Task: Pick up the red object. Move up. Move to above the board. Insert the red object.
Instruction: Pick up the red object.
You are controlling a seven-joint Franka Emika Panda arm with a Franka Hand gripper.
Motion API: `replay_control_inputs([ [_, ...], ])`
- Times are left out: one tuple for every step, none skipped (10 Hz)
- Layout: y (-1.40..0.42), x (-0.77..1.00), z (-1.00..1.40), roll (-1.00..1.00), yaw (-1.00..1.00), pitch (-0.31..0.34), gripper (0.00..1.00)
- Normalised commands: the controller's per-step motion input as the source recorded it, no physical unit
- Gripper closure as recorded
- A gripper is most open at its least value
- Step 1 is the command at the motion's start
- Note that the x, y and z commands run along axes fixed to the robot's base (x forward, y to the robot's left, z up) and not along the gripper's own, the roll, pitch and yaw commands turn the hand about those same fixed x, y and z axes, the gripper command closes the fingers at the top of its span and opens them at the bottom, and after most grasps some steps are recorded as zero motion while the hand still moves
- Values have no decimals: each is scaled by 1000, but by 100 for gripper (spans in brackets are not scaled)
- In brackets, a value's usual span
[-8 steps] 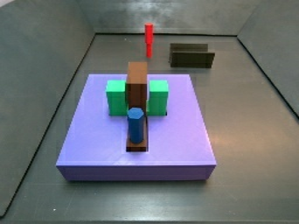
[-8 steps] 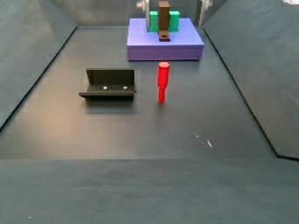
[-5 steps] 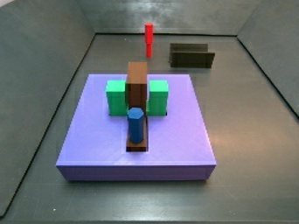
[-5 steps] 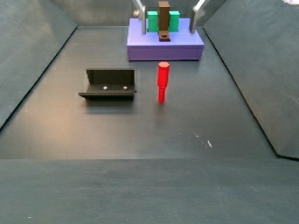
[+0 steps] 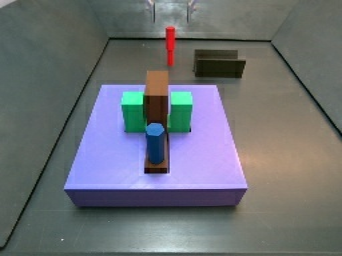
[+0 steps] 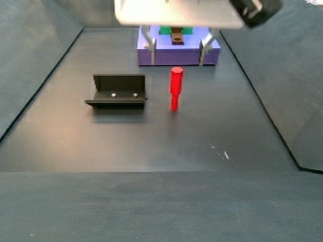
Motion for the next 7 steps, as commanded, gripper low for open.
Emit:
replay_control_inputs([
  [6,0,-523,0,-131,-140,0],
  [6,9,-569,13,-100,-140,0],
  [6,0,-531,9,-91,-134,0],
  [0,0,-411,0,-86,-116,0],
  [-20,-11,40,50,0,-66,0],
  [0,0,0,0,0,0,0],
  [0,0,0,0,0,0,100],
])
